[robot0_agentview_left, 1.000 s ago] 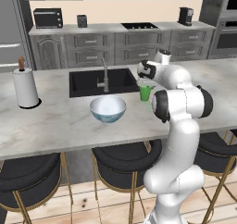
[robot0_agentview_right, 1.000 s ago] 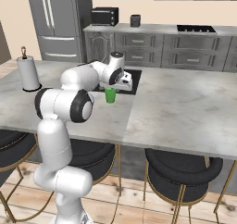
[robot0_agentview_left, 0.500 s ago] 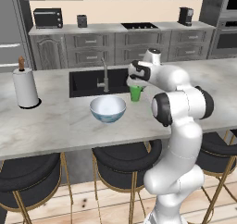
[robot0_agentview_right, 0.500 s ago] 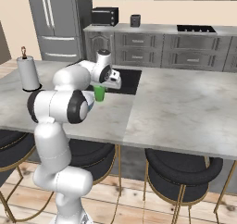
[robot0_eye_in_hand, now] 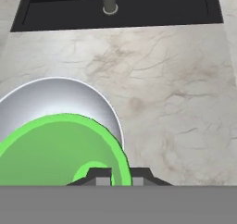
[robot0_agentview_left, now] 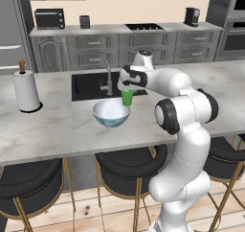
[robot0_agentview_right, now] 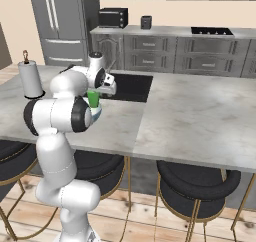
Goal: Place the cup inside the bowl on the dining table and move the bowl to any counter.
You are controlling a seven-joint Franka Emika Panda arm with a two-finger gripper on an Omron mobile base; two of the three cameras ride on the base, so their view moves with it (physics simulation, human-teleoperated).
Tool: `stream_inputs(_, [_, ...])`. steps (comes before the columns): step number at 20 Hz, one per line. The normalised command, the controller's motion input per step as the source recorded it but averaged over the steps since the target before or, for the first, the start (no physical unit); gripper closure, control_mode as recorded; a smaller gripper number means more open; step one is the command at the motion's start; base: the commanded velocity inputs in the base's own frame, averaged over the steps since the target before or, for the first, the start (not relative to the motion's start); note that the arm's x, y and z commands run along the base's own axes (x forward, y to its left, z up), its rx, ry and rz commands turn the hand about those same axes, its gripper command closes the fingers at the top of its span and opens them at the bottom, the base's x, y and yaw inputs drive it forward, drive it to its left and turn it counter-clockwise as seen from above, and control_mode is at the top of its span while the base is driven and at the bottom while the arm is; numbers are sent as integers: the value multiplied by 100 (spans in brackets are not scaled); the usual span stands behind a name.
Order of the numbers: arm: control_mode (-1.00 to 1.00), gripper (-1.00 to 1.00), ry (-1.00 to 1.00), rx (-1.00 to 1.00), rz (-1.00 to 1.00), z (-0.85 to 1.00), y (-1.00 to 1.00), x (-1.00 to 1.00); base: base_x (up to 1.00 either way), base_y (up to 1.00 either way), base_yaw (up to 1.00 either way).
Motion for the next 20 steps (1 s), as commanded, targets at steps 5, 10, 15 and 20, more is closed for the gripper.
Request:
stream_inputs(5, [-100, 100, 0, 0, 0, 0, 67, 0, 0, 0, 0])
stream_inputs(10, [-100, 100, 0, 0, 0, 0, 55, 2, 0, 0, 0])
stream_inputs(15, [-100, 100, 0, 0, 0, -1, 9, 8, 0, 0, 0])
stream_inputs(20, [-100, 100, 0, 0, 0, -4, 0, 14, 0, 0, 0])
